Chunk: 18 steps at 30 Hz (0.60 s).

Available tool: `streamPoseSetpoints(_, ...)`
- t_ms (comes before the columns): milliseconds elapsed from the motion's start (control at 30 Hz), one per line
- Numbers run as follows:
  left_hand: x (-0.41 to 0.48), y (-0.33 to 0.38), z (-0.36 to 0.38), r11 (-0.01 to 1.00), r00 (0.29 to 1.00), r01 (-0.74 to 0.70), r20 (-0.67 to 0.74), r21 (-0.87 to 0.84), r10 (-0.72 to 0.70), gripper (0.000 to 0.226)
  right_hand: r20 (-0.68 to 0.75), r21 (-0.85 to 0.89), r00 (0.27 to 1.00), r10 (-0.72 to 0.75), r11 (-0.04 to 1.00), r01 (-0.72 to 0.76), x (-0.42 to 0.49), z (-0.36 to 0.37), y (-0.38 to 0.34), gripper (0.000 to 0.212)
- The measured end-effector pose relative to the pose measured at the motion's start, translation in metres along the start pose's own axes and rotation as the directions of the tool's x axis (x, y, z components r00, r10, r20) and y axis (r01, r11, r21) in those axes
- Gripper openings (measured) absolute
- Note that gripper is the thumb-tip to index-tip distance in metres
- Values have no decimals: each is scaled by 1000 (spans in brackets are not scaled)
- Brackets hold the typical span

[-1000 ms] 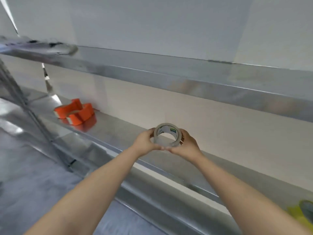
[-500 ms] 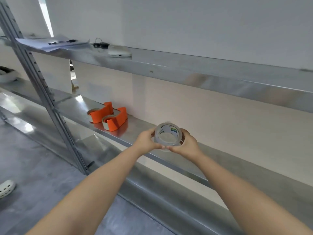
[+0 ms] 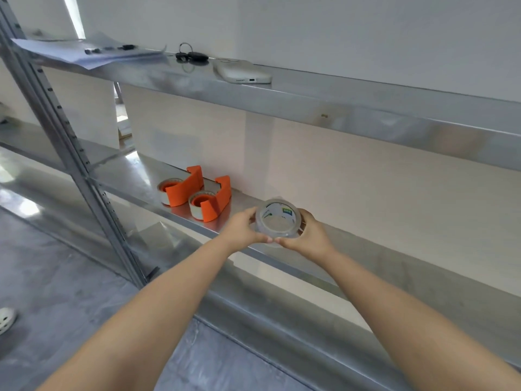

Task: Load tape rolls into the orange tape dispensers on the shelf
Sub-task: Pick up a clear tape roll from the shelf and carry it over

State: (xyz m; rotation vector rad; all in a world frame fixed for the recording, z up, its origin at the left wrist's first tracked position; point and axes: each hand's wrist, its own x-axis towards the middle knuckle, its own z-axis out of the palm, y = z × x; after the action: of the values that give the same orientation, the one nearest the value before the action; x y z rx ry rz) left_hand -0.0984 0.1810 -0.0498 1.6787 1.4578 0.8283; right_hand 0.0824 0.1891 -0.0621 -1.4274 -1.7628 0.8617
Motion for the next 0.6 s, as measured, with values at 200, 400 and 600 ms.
streamPoseSetpoints(200,30,-25,-11,999,1000,2,25,39,-3,80,-23,-79,999,31,996,-33,29,23,10,70)
streamPoseSetpoints(400,65,-50,-18,991,996,-13,86,133,2,80,-29,-59,993,119,991,-120,50,43,18,75)
streamPoseSetpoints(600,83,-72,-20,985,994,-12,105,174,-7,82,-41,-26,985,170,985,-171,62,59,24,81)
